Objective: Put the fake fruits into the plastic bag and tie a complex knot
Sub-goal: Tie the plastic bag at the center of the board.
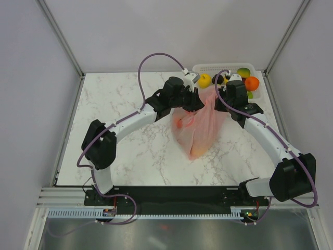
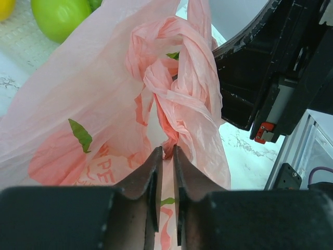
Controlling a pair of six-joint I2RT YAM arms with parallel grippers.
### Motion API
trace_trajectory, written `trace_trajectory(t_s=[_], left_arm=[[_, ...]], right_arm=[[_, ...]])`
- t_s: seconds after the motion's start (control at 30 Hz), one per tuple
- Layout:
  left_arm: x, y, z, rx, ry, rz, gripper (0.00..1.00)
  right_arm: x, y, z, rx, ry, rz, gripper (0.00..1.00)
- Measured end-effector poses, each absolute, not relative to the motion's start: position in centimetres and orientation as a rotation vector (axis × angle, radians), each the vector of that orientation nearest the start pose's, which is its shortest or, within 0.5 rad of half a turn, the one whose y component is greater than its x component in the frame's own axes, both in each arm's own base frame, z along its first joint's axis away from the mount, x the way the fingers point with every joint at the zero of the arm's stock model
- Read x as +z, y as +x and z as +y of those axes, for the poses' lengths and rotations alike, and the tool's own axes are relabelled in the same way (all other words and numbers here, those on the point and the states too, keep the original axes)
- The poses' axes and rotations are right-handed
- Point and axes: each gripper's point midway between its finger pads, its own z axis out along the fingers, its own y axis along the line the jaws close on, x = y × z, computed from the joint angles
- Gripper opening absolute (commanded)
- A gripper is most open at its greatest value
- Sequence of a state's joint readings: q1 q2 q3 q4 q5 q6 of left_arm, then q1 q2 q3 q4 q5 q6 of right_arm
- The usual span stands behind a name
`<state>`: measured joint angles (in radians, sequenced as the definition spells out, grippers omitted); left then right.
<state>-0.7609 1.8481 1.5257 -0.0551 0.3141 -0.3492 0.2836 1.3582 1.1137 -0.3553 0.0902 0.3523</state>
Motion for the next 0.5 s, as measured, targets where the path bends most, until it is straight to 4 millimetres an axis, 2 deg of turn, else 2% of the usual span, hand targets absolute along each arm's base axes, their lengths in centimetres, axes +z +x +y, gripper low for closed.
trace_trajectory(t_s=[0.03, 0.1, 0.33, 0.5], left_arm=[[22.3, 35.1, -42.8, -1.016, 0.640, 1.975, 0.16], [22.2, 35.2, -42.9, -1.015, 0.640, 1.975, 0.03], [21.9, 36.0, -42.7, -0.951, 0.611, 1.973, 0.02], [21.1, 36.7, -41.6, -0.875, 0.566, 1.987, 0.02]], right_arm=[[19.7, 38.5, 11.1, 0.266, 0.126, 2.177, 0.00], [19.7, 38.5, 11.1, 0.267, 0.126, 2.177, 0.00], [19.8, 38.6, 11.0, 0.264, 0.128, 2.174, 0.00], [19.8, 38.6, 10.7, 0.242, 0.141, 2.170, 0.00]])
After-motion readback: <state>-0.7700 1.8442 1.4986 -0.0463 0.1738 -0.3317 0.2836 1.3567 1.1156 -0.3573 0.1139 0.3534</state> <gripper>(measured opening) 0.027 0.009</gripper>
